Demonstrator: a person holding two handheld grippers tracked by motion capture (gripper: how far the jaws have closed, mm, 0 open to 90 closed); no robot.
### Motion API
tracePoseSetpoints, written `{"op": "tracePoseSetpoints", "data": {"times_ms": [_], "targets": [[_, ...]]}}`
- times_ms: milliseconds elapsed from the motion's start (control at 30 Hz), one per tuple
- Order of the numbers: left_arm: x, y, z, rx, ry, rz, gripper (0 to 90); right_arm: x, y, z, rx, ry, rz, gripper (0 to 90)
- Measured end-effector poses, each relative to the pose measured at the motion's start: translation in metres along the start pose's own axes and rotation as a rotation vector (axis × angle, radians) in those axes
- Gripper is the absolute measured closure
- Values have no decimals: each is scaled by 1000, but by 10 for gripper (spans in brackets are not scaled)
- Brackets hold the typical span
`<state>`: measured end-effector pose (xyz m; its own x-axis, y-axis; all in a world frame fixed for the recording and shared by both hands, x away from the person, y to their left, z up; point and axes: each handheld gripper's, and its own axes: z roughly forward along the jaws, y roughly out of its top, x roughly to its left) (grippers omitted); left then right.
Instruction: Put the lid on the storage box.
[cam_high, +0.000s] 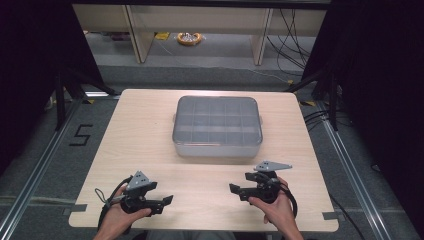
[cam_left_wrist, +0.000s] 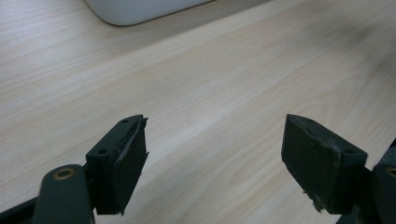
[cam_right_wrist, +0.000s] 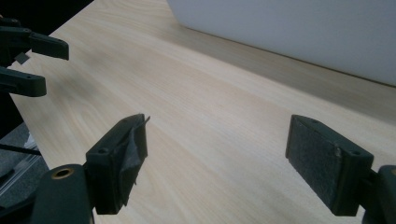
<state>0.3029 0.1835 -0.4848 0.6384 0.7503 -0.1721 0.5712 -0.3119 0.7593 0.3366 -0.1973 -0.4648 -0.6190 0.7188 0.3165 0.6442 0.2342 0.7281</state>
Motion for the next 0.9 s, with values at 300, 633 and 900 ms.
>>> {"op": "tracePoseSetpoints", "data": {"times_ms": [300,633,900], "targets": [[-6,-16,-7,-19,5,26,203,5,-13,2,11,17,-42,176],[-16,-26,-9,14,13,76,201,16,-34,0,49,-10,-63,159],[-25,-33,-8,39,19,108,199,25,-51,-2,98,-11,-61,160]]}}
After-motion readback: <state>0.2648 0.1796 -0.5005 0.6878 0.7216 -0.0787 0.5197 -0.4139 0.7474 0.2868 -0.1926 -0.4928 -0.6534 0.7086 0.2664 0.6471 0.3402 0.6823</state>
